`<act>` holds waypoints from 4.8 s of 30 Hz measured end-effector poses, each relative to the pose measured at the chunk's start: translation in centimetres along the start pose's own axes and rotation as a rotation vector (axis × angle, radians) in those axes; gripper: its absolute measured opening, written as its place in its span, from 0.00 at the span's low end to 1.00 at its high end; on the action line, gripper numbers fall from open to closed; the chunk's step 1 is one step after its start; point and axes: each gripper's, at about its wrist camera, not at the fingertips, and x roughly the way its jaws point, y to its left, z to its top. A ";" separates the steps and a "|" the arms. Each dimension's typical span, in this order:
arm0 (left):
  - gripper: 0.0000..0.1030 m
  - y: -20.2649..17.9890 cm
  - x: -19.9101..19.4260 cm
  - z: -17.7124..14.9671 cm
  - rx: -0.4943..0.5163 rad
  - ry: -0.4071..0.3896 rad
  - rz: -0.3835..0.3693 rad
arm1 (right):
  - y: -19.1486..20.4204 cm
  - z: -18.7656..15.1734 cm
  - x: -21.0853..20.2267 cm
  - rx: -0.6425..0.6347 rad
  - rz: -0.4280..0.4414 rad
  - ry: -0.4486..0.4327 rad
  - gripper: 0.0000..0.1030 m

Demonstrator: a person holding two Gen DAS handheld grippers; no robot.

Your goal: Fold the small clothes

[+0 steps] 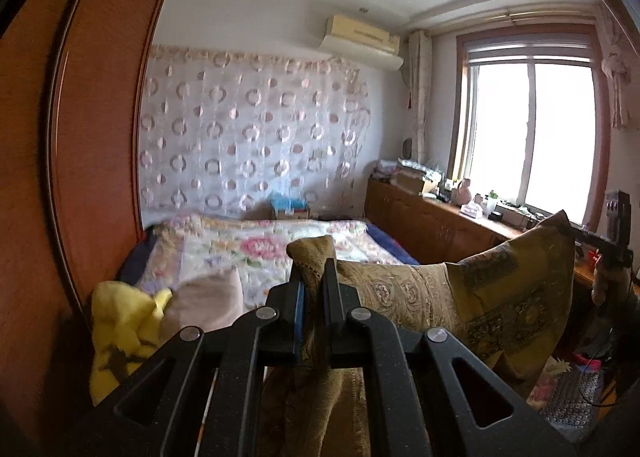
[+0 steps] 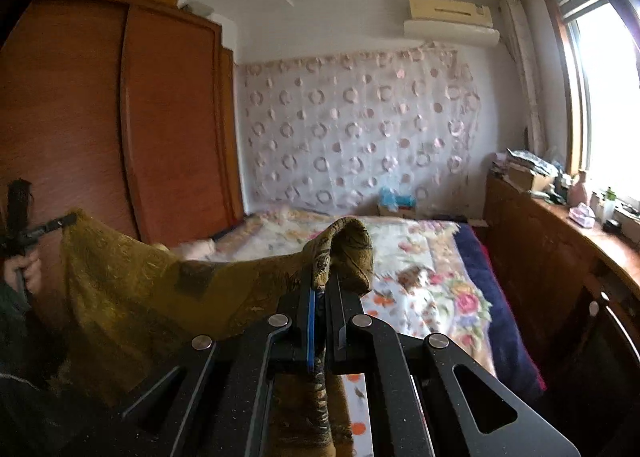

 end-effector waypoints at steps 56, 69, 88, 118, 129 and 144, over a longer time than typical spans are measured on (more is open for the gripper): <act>0.38 11.1 32.0 -3.0 -0.001 0.361 0.210 | -4.8 5.4 39.6 -0.036 -0.232 0.459 0.18; 0.63 9.6 24.2 -8.7 -0.031 0.406 0.197 | -2.4 1.3 31.4 0.021 -0.173 0.551 0.51; 0.46 8.4 22.4 -12.2 -0.022 0.485 0.190 | -2.4 -1.8 27.2 0.040 -0.160 0.620 0.51; 0.02 7.4 20.5 -11.7 -0.031 0.460 0.191 | -1.6 -1.6 26.2 -0.032 -0.123 0.539 0.03; 0.02 7.5 15.7 -6.0 -0.089 0.260 0.180 | -1.7 1.4 22.4 0.048 -0.121 0.371 0.03; 0.02 6.6 9.6 -9.7 -0.144 0.278 0.178 | -0.6 -0.2 14.9 0.032 -0.140 0.351 0.03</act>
